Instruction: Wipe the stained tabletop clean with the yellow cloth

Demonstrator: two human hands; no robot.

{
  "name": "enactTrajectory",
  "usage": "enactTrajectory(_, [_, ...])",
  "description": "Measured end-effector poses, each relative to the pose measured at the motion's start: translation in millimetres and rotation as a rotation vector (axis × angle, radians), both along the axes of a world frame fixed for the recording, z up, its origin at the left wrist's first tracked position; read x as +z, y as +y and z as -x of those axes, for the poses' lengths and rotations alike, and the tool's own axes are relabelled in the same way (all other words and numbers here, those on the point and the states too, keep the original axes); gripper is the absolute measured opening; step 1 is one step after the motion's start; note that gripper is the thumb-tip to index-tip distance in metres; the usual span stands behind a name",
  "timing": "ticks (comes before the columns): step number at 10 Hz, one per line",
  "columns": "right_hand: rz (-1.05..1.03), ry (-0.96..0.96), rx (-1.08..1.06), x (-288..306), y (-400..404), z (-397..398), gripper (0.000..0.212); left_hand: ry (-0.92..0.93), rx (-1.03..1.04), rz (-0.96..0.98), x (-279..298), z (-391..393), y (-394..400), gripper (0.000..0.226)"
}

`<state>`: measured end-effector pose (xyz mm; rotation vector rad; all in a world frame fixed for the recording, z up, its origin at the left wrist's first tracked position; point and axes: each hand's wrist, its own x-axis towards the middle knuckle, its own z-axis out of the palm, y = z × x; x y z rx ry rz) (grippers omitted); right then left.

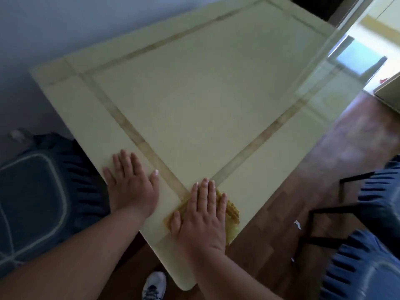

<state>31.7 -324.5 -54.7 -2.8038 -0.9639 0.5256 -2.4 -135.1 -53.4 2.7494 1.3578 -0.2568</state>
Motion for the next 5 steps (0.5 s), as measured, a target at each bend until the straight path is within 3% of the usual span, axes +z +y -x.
enactTrajectory(1, [0.001,0.009,-0.041,-2,6,22,0.095,0.000,-0.008,0.064,2,-1,-1,0.089])
enactTrajectory(3, [0.062,0.176,0.008,49,-1,-2,0.089,0.016,-0.052,0.351,32,1,22,0.095])
enactTrajectory(4, [0.043,0.352,-0.054,66,-16,-25,0.086,0.072,-0.049,0.536,54,-5,46,0.106])
enactTrajectory(5, [0.046,0.382,-0.272,83,-36,-41,0.097,0.073,-0.076,0.811,88,-7,75,0.110])
